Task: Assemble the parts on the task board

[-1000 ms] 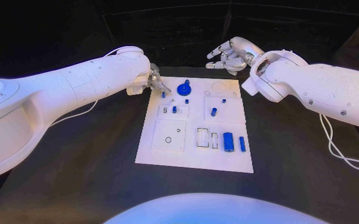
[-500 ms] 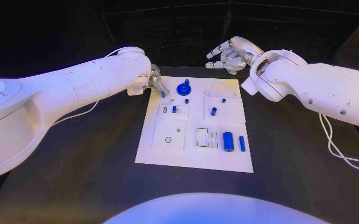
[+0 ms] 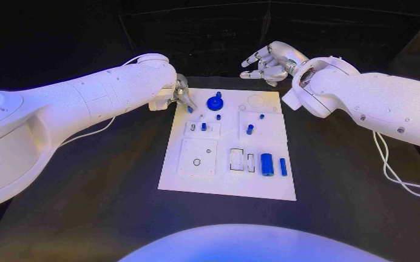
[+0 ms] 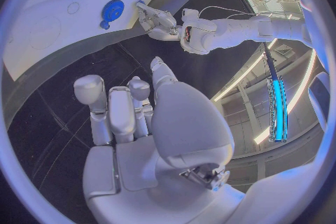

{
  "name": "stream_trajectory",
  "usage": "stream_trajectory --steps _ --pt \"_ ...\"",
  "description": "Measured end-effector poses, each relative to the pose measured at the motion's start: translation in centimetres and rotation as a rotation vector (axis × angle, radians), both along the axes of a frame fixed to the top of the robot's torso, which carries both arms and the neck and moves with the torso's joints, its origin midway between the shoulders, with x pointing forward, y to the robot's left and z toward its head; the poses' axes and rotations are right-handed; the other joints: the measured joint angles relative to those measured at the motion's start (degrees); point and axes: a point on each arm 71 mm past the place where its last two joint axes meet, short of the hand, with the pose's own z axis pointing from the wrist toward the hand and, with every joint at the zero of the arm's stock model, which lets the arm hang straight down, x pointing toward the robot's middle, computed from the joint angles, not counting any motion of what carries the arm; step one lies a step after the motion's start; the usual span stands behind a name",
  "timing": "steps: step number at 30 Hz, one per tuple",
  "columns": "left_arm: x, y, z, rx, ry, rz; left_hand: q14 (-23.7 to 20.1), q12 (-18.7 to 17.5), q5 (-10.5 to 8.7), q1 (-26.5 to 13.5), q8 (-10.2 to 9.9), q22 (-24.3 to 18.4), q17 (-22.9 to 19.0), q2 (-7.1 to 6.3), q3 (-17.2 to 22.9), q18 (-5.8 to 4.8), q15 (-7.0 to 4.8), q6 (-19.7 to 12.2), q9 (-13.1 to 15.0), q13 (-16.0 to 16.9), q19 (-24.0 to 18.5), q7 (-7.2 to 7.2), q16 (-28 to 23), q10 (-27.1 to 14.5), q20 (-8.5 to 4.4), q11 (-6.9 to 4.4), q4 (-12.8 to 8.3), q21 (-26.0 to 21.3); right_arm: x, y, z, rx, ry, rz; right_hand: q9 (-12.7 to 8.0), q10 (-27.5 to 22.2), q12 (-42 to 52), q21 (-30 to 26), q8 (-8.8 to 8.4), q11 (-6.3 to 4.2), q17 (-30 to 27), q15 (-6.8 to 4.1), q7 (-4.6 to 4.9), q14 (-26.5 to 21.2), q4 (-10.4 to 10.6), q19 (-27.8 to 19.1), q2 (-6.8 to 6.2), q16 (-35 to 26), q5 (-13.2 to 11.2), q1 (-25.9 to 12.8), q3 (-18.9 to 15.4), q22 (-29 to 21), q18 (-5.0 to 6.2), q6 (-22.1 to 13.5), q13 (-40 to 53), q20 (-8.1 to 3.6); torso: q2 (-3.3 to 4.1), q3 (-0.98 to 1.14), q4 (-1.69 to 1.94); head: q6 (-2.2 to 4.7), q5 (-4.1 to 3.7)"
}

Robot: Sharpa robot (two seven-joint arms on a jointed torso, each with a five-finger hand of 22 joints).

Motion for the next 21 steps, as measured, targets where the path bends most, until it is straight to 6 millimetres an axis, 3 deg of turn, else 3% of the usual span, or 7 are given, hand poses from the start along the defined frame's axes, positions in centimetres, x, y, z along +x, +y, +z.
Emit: stream_trajectory --steps 3,8,10,14,15,18,21 --pt "0.0 0.0 0.0 -0.008 -0.001 -0.002 0.00 -0.38 -0.22 1.86 0.37 -0.11 0.00 -0.13 2.57 0.00 0.00 -0.21 0.00 -0.40 0.00 -0.19 0.00 -0.22 -0.03 -0.38 -1.97 0.00 0.0 0.0 0.0 0.000 0.000 0.000 0.00 0.00 0.00 0.00 0.00 0.00 0.00 0.00 0.00 0.00 0.00 0.00 0.00 0.00 0.00 0.00 0.00 0.00 0.00 0.00 0.00 0.00 0.00 0.00 -0.01 -0.09 0.03" --pt "-0.4 0.6 0.0 -0.037 -0.002 0.004 0.00 -1.86 -0.45 1.77 0.93 -0.21 0.00 0.01 4.96 0.00 0.00 -0.72 0.03 -2.09 -0.02 -0.66 0.00 -0.45 -0.38 -0.60 0.33 -0.23 0.0 0.0 0.0 -0.001 0.001 0.000 0.00 0.00 0.00 0.00 0.00 0.00 0.00 0.00 0.00 0.00 0.04 0.00 0.00 0.00 0.00 0.00 -0.04 0.00 0.00 0.00 0.00 0.00 -0.02 0.01 -0.01 -0.18 -0.04" --pt "-0.6 0.9 0.0 -0.049 -0.002 0.007 0.00 -2.94 -0.45 0.24 3.31 -0.33 0.00 -0.42 6.43 -0.01 0.00 -1.07 0.06 -3.44 -0.02 -0.75 0.00 -0.87 -0.38 -0.73 1.46 -0.40 0.0 -0.1 0.0 -0.001 0.001 -0.001 0.00 0.00 0.00 0.00 0.00 0.00 0.00 0.00 0.00 0.00 0.15 0.00 0.00 0.00 0.00 0.00 -0.15 0.00 0.00 0.00 0.00 0.00 -0.04 0.02 0.02 -0.18 -0.10" --pt "-1.1 1.4 0.2 -0.074 -0.004 0.009 0.03 -4.21 -0.38 -2.78 5.70 -0.50 0.00 -1.94 11.85 0.00 -0.03 -1.29 1.34 -5.23 -0.02 -0.96 0.00 -1.26 -0.38 -0.74 0.19 -0.64 0.1 -0.1 0.0 -0.002 0.002 -0.002 0.00 0.00 0.00 0.00 0.00 0.00 -0.01 0.00 0.00 0.00 0.15 0.00 0.00 0.00 0.00 0.00 -0.15 0.00 0.00 0.00 0.00 0.00 -0.08 0.05 0.10 -0.19 -0.21" --pt "-1.3 1.5 0.3 -0.080 -0.005 0.009 0.15 -4.44 -0.34 -3.68 5.99 -0.50 0.00 -2.57 14.88 0.00 -0.15 -1.38 2.99 -5.50 -0.02 -1.05 0.00 -1.26 -0.38 -0.74 -1.68 -0.64 0.1 -0.2 0.0 -0.002 0.002 -0.003 0.00 0.00 0.00 0.00 0.00 0.00 -0.01 0.00 0.00 0.00 0.15 0.00 0.00 0.00 0.00 0.00 -0.15 0.00 0.00 0.00 0.00 0.00 -0.10 0.05 0.13 -0.19 -0.21" --pt "-1.8 1.7 0.6 -0.099 -0.011 0.008 0.22 -4.46 -0.19 -4.73 6.82 -0.50 0.00 -2.99 16.72 0.00 -0.21 -1.59 5.58 -5.75 -0.02 -1.05 0.00 -1.26 -0.38 -0.74 -2.07 -0.64 0.1 -0.2 -0.1 -0.002 0.003 -0.004 0.00 0.00 0.00 0.00 0.00 0.00 -0.01 0.00 0.00 0.00 0.15 0.00 0.00 0.00 0.00 0.00 -0.15 -0.01 0.00 0.00 0.00 0.00 -0.14 0.09 0.24 -0.04 -0.24" --pt "-2.3 1.6 0.7 -0.116 -0.015 0.002 0.21 -4.46 -0.19 -5.71 7.14 -0.47 0.00 -3.55 18.42 0.00 -0.21 -1.78 5.86 -5.82 -0.02 -0.86 0.00 -1.26 -0.38 -0.74 -2.71 -0.64 0.1 -0.4 -0.1 -0.003 0.004 -0.007 0.00 0.00 0.00 0.00 0.00 0.00 -0.01 0.00 0.00 0.00 0.15 0.00 0.00 0.00 0.00 0.00 -0.15 -0.06 0.00 0.00 0.00 0.00 -0.17 0.13 0.38 0.17 -0.40"
